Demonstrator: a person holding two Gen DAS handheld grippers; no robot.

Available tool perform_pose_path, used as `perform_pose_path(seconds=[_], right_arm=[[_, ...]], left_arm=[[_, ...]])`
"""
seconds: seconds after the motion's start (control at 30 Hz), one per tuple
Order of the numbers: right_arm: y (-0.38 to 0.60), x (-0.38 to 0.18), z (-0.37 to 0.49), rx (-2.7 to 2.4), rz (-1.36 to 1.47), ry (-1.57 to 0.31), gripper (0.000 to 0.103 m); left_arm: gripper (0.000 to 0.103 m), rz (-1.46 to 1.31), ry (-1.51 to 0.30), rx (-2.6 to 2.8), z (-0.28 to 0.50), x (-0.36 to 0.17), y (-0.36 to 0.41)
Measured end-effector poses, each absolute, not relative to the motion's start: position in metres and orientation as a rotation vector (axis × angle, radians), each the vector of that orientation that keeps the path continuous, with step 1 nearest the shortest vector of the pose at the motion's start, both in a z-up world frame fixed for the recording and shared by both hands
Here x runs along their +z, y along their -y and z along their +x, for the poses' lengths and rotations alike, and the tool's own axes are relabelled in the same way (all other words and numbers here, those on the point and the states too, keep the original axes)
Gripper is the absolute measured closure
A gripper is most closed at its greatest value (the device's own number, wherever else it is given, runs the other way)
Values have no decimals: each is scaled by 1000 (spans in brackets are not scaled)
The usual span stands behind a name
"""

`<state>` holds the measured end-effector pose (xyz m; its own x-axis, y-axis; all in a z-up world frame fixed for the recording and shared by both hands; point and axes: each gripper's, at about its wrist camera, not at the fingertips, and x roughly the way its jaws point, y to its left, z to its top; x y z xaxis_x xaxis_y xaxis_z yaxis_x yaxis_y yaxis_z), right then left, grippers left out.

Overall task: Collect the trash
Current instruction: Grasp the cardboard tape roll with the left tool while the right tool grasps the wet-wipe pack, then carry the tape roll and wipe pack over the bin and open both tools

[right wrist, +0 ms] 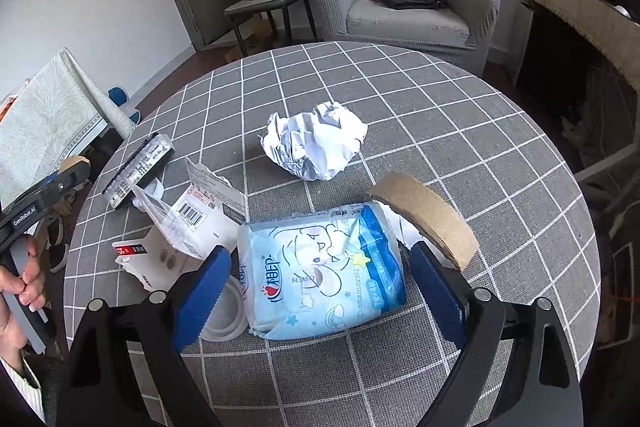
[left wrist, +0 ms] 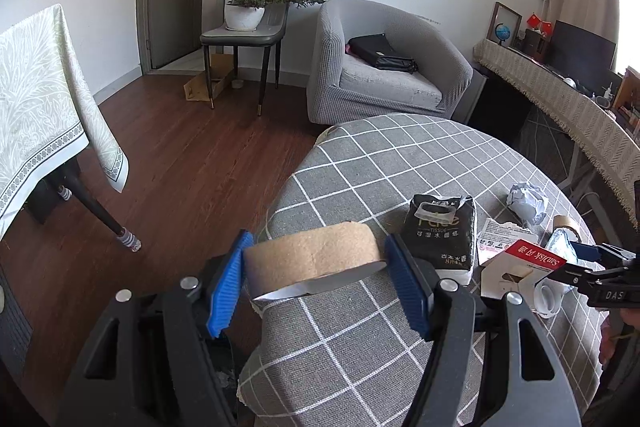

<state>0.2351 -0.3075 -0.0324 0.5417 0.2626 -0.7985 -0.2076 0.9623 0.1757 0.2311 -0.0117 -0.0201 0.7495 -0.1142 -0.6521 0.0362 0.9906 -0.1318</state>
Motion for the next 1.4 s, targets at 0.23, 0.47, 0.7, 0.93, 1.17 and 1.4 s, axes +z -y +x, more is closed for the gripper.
perform_pose_path(seconds=[0.23,0.47,0.7,0.93,1.17,1.4], right_arm=[[296,-35,236,195,-10,-963,26],[297,-26,234,178,16,-957,31],[289,11,228,196,47,-873,31],[265,37,224,312,134,-804,31],[212,50,221,451,148,-774,31],[152,47,221,577,137,-785,31]], left_arm=[[33,-104,-696,-81,223,-10,-2],[33,-94,-680,-72,215,-1,-17],[33,-91,-665,-45,205,4,-36],[33,-87,-676,-13,197,0,-58],[33,-71,-712,13,185,-23,-82],[33,-78,-803,56,180,-55,-121]])
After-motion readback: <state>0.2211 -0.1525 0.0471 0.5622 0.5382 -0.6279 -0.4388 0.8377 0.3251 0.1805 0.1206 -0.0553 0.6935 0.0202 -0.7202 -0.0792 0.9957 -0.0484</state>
